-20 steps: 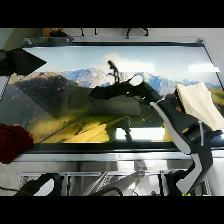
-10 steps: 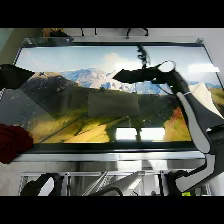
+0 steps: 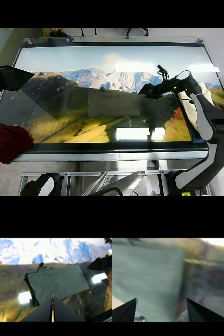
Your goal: Fold the shirts.
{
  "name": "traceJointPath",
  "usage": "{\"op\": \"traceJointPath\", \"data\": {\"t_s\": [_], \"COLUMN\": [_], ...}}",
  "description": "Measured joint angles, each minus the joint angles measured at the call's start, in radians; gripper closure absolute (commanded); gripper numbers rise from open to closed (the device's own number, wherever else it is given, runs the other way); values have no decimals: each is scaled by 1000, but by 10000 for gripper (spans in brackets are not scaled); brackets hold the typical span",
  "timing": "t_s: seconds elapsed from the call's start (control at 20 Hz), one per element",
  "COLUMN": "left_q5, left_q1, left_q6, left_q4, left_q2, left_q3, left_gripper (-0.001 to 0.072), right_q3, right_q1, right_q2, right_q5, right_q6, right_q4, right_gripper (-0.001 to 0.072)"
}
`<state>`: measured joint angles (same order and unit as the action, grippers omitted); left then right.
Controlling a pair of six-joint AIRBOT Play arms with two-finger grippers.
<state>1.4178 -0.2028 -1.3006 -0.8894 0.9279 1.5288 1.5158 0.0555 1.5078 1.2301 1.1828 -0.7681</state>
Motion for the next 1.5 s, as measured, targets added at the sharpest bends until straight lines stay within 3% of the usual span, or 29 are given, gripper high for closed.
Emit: {"op": "traceJointPath", "data": {"t_s": [0.4, 0.45, 0.5, 0.55, 1.0, 1.5], "left_q5": [5, 6, 6, 6, 26, 41], "left_q1": [0, 0, 0, 0, 0, 0], "left_q6": [0, 0, 0, 0, 0, 0], "left_q4": [0, 0, 0, 0, 0, -1], "left_q2": [0, 0, 0, 0, 0, 0], "left_q3": [0, 0, 0, 0, 0, 0], "left_gripper": [686, 686, 686, 686, 686, 686], "right_q3": [-6, -7, -7, -10, 130, 446], "right_q1": [-104, -114, -124, -131, -74, 362], "right_q2": [86, 89, 92, 97, 3, -77], "right_q5": [7, 2, -10, -15, 3, -121], "right_q6": [-7, -9, -23, -32, -129, 92], "right_q4": [7, 8, 9, 18, 311, 408], "right_gripper": [30, 188, 545, 694, 698, 698]}}
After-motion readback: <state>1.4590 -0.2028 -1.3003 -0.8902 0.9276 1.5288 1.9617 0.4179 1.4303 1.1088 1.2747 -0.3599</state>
